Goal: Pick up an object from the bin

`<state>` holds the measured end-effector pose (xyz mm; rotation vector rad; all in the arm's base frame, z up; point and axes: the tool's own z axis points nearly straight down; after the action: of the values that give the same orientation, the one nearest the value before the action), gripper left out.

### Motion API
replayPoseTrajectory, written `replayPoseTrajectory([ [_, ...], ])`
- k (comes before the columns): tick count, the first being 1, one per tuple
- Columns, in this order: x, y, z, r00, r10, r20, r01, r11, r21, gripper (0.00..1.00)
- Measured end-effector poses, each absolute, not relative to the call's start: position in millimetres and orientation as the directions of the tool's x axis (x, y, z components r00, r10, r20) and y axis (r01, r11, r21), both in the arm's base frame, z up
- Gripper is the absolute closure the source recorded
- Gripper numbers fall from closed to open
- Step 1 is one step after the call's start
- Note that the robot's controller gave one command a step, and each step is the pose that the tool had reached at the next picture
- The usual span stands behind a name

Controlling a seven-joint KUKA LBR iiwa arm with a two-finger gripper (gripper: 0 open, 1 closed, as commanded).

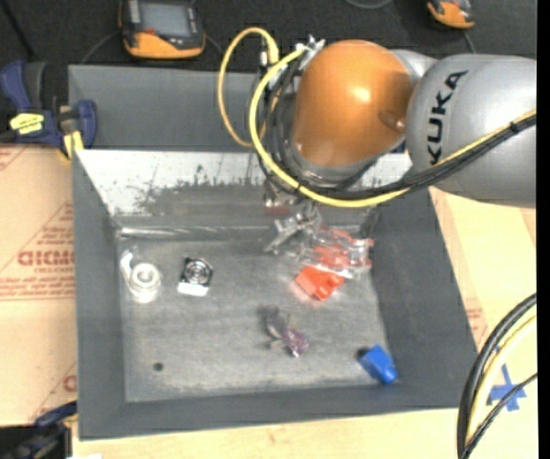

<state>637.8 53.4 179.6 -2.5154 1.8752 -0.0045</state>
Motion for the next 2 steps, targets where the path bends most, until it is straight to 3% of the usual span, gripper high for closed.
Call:
replayPoseTrajectory([
  [1, 633.6, 54.5, 168.7, 0.898, -0.441, 0.002, -0.441, -0.898, -0.004, 1.0],
  [2, 636.9, 92.0, 217.0, 0.919, -0.394, 0.003, -0.394, -0.919, -0.005, 1.0],
])
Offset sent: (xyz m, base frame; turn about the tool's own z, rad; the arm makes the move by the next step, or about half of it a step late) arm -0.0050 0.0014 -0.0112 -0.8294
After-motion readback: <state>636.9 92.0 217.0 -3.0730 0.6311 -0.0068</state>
